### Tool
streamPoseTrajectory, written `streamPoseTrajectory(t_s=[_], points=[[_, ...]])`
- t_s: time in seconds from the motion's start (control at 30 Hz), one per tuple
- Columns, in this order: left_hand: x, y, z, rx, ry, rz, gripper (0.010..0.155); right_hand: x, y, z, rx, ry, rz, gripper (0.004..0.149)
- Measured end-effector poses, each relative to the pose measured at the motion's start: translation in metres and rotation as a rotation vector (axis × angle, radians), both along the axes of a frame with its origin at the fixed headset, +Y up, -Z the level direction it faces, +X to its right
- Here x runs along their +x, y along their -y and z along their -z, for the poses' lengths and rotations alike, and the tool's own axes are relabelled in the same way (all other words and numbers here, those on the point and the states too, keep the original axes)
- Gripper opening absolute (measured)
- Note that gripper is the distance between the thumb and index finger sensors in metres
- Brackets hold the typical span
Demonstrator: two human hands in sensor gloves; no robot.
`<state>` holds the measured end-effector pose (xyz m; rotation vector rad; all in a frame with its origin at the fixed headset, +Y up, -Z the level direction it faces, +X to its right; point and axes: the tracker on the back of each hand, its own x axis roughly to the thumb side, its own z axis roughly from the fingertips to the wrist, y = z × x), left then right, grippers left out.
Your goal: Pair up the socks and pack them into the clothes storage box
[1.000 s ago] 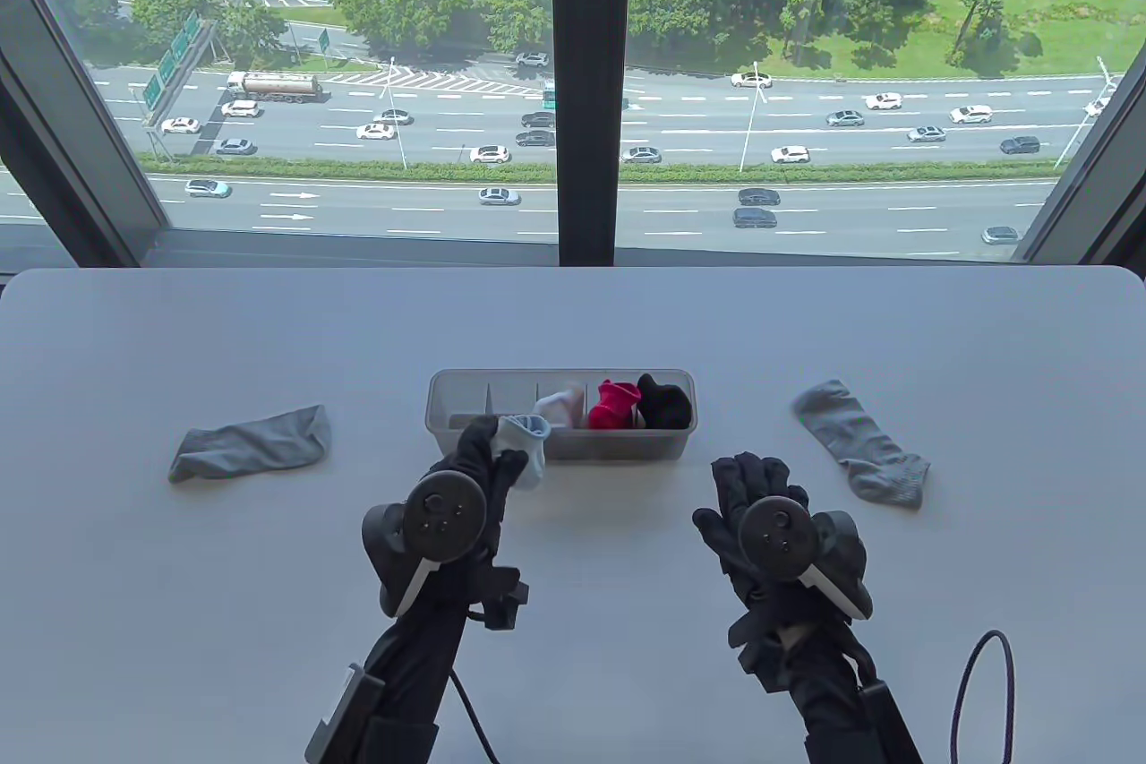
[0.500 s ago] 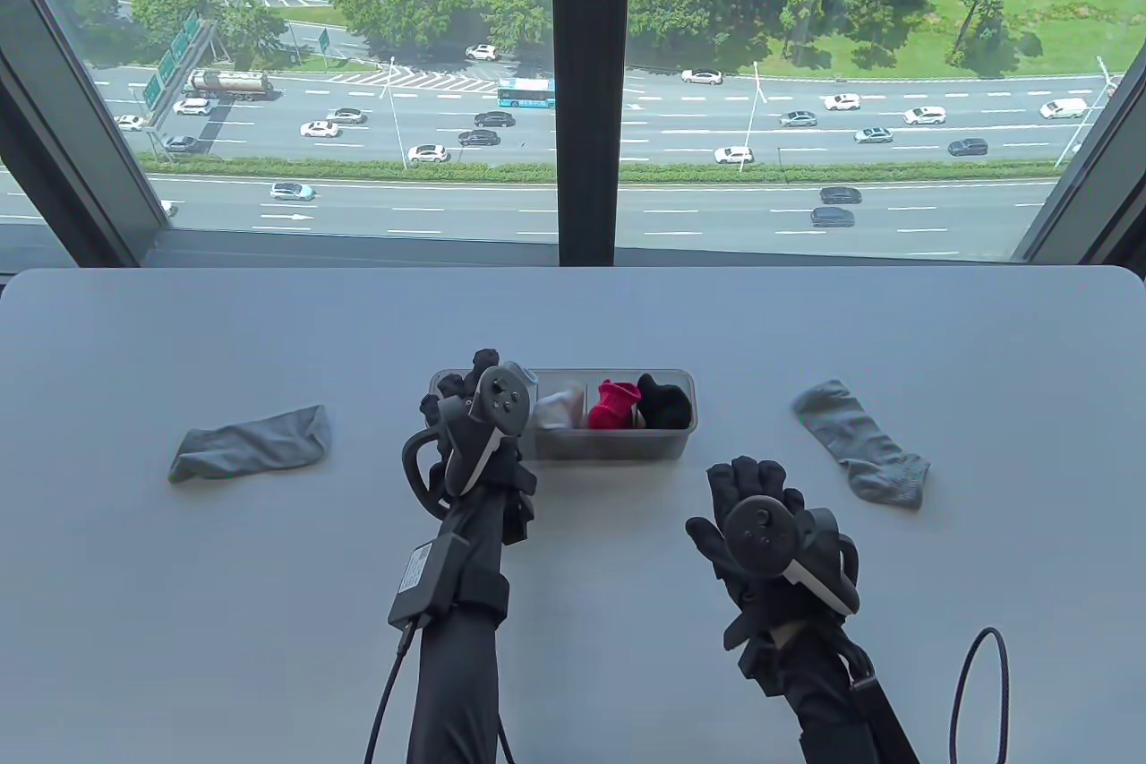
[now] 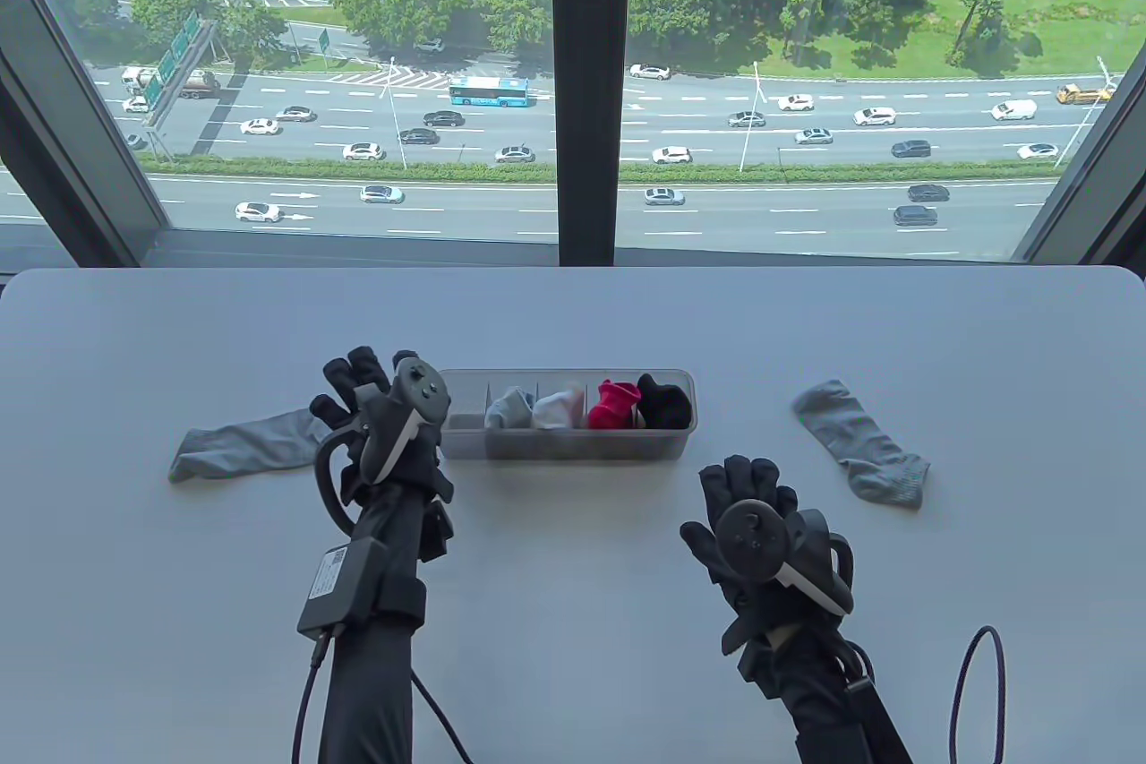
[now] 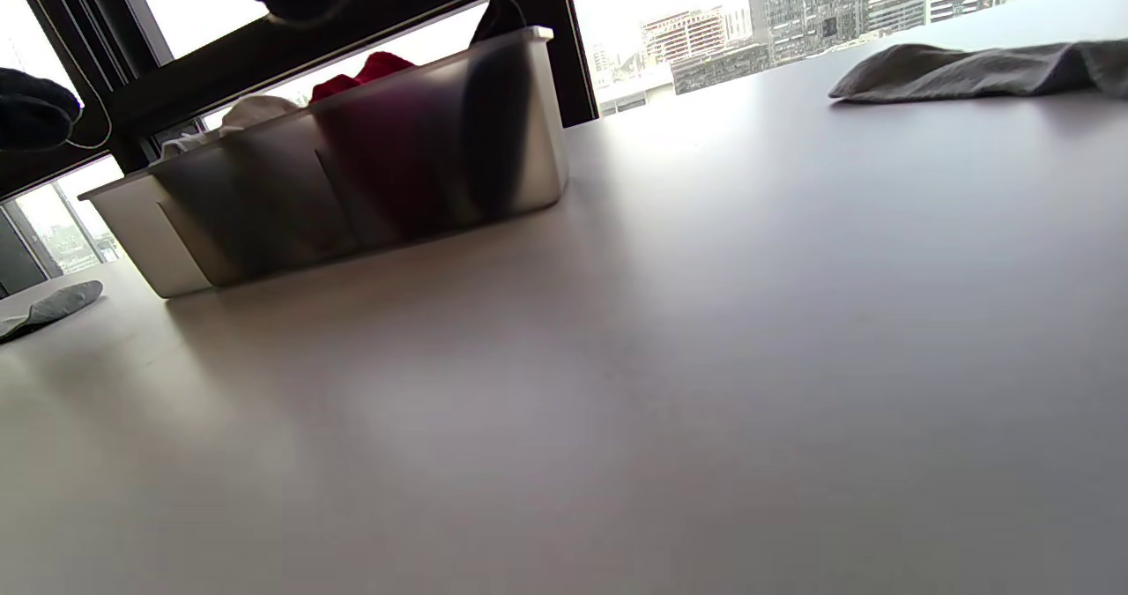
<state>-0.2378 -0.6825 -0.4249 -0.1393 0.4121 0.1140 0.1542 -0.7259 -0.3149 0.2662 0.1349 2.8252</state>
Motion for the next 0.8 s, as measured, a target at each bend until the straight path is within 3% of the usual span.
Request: streamPoseTrajectory(t_s=[0.17, 0.33, 0.63, 0.77, 0.8], points=[[-0.068, 0.007, -0.007, -0.117, -0.104, 0.047, 0.076, -0.001, -0.001, 0.000, -0.004, 0.001, 0.011, 0.071], [-0.105, 0.039, -0.004, -0.197, -0.159, -0.139, 0.080, -0.005, -0.001, 0.000, -0.009, -0.020, -0.009, 0.071], [-0.129, 0.092, 0.017, -0.375, -0.210, -0.262, 0.085, -0.011, -0.002, -0.001, -0.021, -0.053, -0.009, 0.070], [-0.127, 0.091, 0.018, -0.304, -0.250, -0.112, 0.077, -0.014, -0.002, 0.000, -0.029, -0.059, 0.002, 0.070], [-0.125, 0.089, 0.018, -0.258, -0.254, -0.120, 0.067, -0.015, -0.001, 0.000, -0.033, -0.062, 0.008, 0.069]])
